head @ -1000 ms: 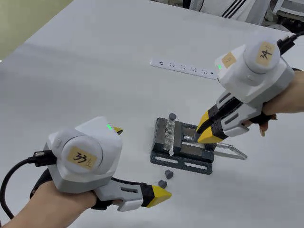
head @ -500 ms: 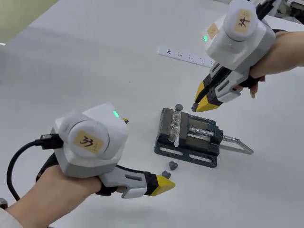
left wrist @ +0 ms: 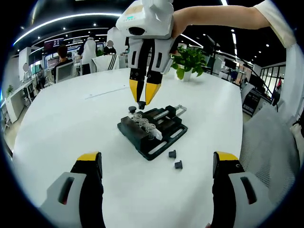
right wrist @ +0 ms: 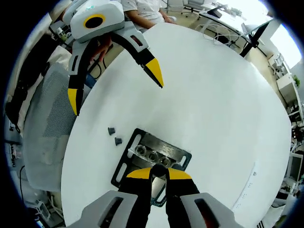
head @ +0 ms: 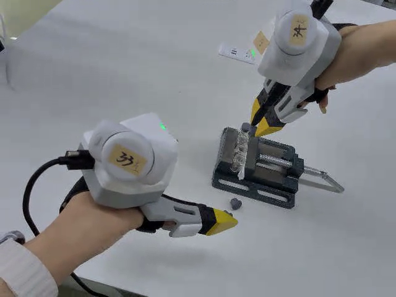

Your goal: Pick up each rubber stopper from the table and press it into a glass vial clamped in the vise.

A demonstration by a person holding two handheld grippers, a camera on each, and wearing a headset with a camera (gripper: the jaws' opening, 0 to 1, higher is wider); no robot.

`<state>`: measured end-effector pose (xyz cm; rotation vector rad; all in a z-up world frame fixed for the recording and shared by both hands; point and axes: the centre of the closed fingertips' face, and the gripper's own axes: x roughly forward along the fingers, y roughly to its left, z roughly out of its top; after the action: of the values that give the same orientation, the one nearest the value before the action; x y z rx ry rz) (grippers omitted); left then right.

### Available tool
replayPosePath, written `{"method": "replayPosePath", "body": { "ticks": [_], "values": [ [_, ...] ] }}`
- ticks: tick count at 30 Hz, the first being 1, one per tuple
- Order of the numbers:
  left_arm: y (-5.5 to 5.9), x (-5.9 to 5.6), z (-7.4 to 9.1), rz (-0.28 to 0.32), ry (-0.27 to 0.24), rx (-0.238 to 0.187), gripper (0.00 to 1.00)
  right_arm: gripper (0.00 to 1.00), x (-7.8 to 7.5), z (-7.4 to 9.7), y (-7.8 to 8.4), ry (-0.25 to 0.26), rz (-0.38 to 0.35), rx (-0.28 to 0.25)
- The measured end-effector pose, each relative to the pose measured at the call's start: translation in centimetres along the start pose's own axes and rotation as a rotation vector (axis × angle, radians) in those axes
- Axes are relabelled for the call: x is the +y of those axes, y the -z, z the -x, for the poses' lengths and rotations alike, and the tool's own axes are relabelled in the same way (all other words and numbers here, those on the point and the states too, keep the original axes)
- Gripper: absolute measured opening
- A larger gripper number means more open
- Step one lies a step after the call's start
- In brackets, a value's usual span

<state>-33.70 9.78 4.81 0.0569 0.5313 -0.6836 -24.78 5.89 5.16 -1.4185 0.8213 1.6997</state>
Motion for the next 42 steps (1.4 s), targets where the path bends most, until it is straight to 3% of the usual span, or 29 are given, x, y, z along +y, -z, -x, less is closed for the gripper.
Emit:
{"method": "replayPosePath", "body": {
  "ticks": [10,33,38,42],
  "values": [
    [0.4,0.1,0.0,0.016,-0.002,0.004,0.96,0.05,-0.3,-1.3,0.4,-0.014,0.027,0.034],
    [1.1,0.0,-0.1,0.035,0.008,0.011,0.94,0.05,-0.7,-2.2,0.4,-0.028,0.060,0.074],
    [1.1,0.1,-0.2,0.037,0.009,0.011,0.94,0.05,-0.8,-2.2,0.5,-0.029,0.028,0.074],
    [1.1,0.0,-0.3,0.037,0.012,0.011,0.94,0.04,-0.9,-2.2,0.5,-0.025,-0.051,0.073]
  ]
}}
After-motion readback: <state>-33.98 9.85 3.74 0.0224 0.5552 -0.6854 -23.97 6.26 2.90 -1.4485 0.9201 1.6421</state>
